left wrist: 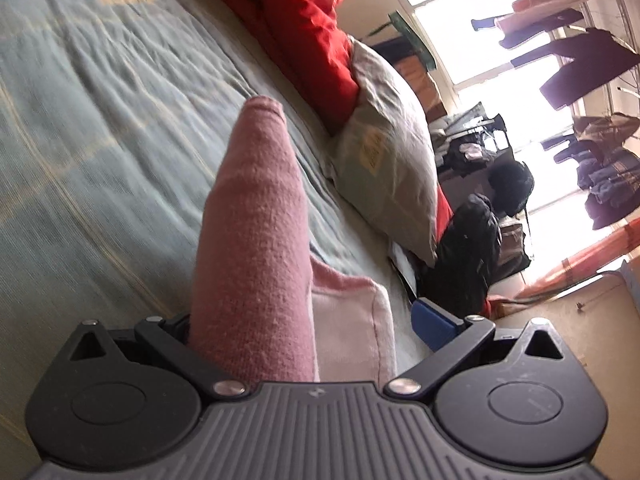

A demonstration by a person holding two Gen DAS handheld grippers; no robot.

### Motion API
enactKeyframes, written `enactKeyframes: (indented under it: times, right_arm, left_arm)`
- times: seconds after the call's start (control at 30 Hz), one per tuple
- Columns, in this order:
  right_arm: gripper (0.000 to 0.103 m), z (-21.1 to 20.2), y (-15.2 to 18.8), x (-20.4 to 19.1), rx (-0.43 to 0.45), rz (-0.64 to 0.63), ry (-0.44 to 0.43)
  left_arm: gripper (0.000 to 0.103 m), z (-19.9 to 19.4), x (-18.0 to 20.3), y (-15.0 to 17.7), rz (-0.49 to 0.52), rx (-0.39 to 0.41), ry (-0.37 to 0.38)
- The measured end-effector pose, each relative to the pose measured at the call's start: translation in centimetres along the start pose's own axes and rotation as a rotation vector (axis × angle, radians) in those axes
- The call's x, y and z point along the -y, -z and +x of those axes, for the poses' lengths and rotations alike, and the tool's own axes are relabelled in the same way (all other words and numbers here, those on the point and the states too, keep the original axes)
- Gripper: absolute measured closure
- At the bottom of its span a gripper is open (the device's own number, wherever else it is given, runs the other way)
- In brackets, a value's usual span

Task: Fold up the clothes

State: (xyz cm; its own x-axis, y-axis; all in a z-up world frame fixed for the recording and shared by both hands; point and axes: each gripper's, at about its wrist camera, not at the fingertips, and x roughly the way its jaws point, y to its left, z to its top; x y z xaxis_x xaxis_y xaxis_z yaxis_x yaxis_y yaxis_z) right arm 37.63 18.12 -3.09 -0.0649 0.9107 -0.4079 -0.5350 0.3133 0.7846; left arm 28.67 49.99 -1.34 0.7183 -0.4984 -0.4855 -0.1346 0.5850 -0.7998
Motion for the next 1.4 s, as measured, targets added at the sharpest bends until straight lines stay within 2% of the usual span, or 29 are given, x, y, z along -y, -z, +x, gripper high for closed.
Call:
enactKeyframes:
  times: [0.17,0.4,0.57,0.87,1.1,1.2,1.27,1.4]
  right_arm:
    - [0.000,2.4,-0.3,-0.7,-0.006,-0.026,0.016]
    - [0.000,4.8,0.3,-0.7,-0.022,-0.027,0.024]
    - [0.000,5.4,0.7,-1.5,-0.019,-0.075,0.038]
    - [0.000,6.2,1.0,-1.3,-0.024,-0.064,0.031]
    - [0.000,6.2,1.8,-0.8,-0.050,-0.068,0.040]
    - [0.000,5.2,2.6,-0.7,-0.069,-0.107,0.087]
    - [0.000,3.9,3.1,-0.9,-0.066,-0.155,0.134]
    - [0.000,0.8,3.3,-3.1,0.047,-0.362,0.262]
  left_arm:
    - [0.002,-0.3,-1.8,-1.8,-0.036,0.046,-0.042]
    - [0.002,0.4,-3.8,-3.4,-0.057,0.065,-0.036]
    - [0.002,0.7,-4.0,-4.1,-0.038,0.072,-0.038]
    - [0.002,1.2,-5.6,-4.2,-0.066,0.095,-0.081]
    - [0.002,0.4,-5.3,-4.8,-0.068,0.172,-0.142]
    - [0.002,-1.1,-4.2,-4.7,-0.037,0.227,-0.155]
    - [0.001,-1.7,-3.1,-4.5,0.003,0.224,-0.163]
    - [0.001,-1.8,-0.8,-3.3,0.094,0.170,-0.197]
